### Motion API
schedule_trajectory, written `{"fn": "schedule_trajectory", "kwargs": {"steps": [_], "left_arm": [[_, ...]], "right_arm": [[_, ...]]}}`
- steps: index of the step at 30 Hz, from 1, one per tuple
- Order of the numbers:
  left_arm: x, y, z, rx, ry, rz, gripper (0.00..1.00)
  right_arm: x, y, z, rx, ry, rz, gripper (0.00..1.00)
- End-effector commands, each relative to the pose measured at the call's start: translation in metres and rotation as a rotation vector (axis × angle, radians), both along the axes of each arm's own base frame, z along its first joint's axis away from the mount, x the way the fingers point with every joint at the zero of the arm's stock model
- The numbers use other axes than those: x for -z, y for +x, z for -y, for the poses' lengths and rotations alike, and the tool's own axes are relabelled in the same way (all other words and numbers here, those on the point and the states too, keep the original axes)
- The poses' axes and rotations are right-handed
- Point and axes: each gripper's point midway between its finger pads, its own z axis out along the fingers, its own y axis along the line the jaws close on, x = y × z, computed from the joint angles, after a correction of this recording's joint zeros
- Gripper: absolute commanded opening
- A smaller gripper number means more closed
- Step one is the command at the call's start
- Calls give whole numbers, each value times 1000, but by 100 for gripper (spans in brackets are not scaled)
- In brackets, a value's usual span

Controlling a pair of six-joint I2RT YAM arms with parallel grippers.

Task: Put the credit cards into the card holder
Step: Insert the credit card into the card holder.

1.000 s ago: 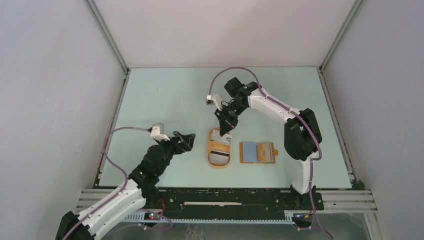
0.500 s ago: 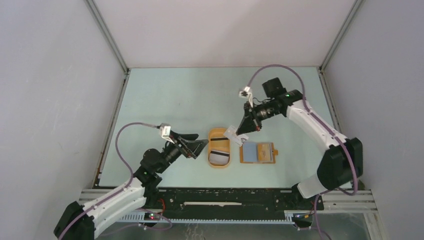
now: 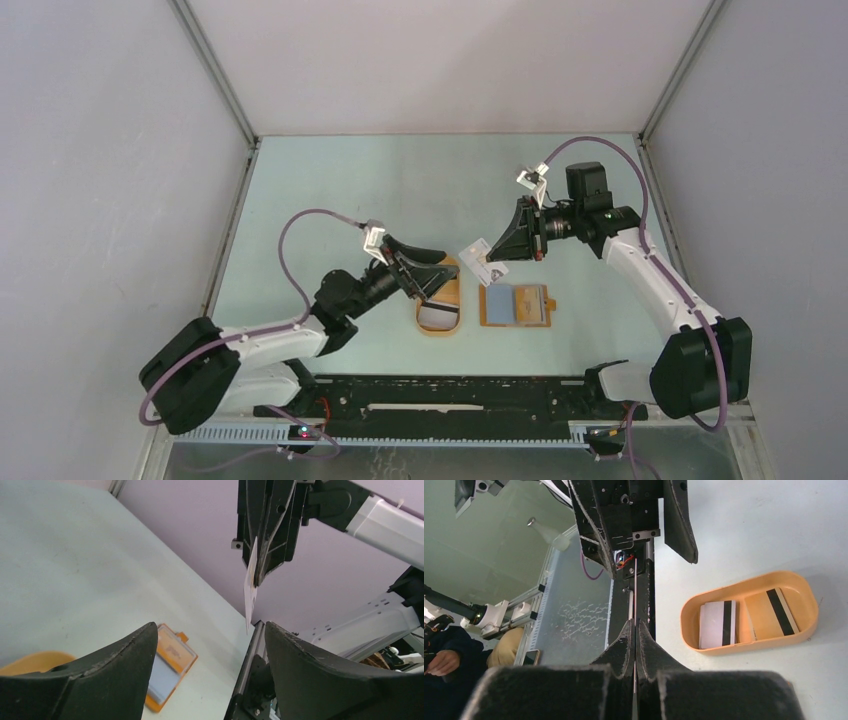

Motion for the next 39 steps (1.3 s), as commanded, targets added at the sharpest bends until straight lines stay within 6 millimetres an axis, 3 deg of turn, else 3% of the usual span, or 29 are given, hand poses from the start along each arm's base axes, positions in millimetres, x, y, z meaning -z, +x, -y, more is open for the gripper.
{"fn": "schedule_trajectory", "kwargs": {"steps": [1, 4, 10, 15, 20, 25, 31, 36, 39], "left_arm": [[-63, -5, 14, 77, -159, 123, 76], [-71, -5, 21, 105, -179, 129, 68], [-76, -8, 27, 141, -183, 139, 42], [-71, -10, 33, 175, -170, 127, 41], [-69, -12, 39, 210, -156, 121, 35], [-68, -13, 43, 232, -136, 138, 1], [-36, -8, 45, 210, 86, 128, 0], [-18, -15, 39, 251, 266, 137, 0], [-20, -23, 37, 316, 297, 145, 0]], "right_arm": [[-16, -6, 0, -35, 51, 28, 0], [-16, -7, 0, -41, 52, 24, 0], [-13, -6, 0, -34, 45, 22, 0], [-12, -5, 0, -29, 41, 18, 0], [-12, -4, 0, -29, 41, 20, 0], [-11, -4, 0, -30, 40, 30, 0], [-3, -2, 5, 5, -30, 100, 45], [5, -2, 9, -10, -114, 177, 53], [13, -6, 7, -45, -142, 181, 57]]}}
